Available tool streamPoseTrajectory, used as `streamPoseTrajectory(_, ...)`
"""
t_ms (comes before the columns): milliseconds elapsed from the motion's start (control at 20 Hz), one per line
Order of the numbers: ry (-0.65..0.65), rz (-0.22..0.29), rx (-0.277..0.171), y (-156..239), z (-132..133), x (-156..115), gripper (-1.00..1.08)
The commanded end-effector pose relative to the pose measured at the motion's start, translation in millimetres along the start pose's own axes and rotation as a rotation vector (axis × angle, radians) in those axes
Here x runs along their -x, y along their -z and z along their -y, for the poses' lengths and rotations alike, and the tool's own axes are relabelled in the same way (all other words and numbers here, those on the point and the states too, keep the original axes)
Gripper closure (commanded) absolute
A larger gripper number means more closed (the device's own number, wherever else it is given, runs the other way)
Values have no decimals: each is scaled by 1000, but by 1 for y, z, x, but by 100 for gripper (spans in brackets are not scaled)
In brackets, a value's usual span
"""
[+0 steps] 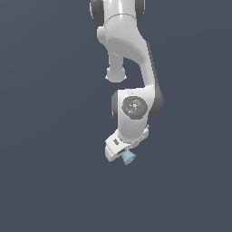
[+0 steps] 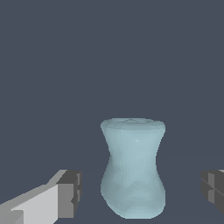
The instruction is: Pick up the object and move it to a goal position.
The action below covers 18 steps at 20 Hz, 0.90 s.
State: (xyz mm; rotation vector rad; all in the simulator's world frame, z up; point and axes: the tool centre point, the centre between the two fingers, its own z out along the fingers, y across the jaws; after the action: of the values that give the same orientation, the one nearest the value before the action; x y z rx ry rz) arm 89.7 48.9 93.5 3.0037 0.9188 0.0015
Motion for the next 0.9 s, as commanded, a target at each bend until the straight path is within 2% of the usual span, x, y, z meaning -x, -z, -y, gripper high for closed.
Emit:
streamPoseTrajectory(0, 1, 1, -1, -12, 0, 1, -92)
streamPoseTrajectory(250, 4, 1, -1, -38, 1, 1, -92)
streamPoseTrajectory(550, 4, 1, -1, -41, 0, 0, -92)
streamPoseTrajectory(600, 4, 1, -1, -41, 0, 0, 108)
streamPoseTrajectory(850, 4, 1, -1, -41, 0, 0, 108)
